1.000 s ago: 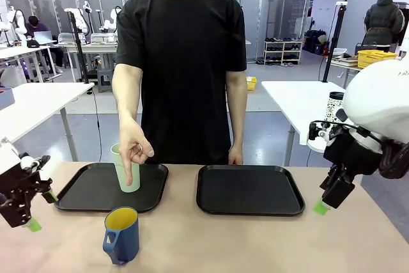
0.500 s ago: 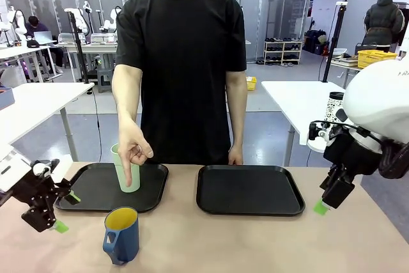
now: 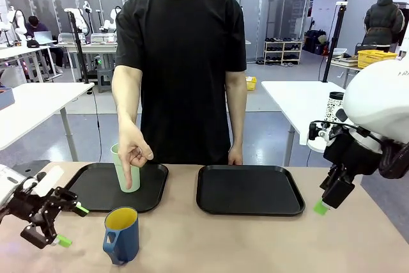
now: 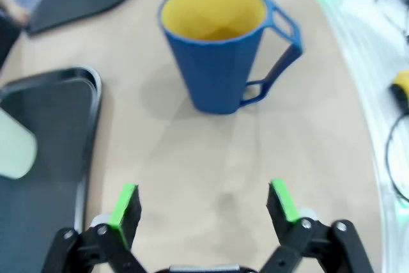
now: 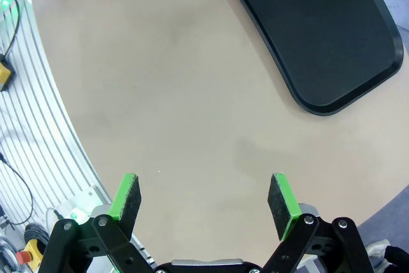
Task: Sort and store the cups by type.
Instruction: Pick up the Handle plastic cup and place it into the empty Flat Tray.
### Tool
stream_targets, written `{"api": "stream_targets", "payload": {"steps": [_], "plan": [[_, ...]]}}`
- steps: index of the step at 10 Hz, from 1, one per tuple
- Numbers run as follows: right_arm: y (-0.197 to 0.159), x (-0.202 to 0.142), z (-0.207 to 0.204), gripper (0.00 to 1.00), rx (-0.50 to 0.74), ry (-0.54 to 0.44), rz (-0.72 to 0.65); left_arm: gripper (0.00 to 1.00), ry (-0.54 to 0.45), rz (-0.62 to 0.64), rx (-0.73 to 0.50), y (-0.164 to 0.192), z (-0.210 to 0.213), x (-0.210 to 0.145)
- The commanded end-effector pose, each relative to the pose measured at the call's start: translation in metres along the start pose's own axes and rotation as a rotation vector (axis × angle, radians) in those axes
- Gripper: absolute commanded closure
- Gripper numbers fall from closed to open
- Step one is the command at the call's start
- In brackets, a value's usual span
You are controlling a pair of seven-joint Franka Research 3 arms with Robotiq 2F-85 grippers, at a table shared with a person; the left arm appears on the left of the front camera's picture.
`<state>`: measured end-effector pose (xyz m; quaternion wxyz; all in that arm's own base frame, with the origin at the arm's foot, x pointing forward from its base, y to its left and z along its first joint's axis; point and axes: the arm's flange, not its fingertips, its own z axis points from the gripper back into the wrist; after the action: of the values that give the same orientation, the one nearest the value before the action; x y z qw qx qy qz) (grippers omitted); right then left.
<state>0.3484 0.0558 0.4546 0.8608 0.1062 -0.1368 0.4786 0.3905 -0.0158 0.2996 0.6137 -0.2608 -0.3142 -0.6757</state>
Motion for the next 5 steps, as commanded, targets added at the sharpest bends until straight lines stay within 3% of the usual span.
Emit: {"api": "stream_targets", "payload": {"steps": [1,5], "plan": [[0.001,-0.001,-0.002,0.00,-0.010,-0.002,-0.009,0.00,-0.128,-0.022,-0.005,-0.022,-0.011,-0.012],[0.001,-0.001,-0.002,0.00,-0.010,-0.002,-0.009,0.00,-0.330,0.041,0.032,-0.020,-0.022,-0.027]]}}
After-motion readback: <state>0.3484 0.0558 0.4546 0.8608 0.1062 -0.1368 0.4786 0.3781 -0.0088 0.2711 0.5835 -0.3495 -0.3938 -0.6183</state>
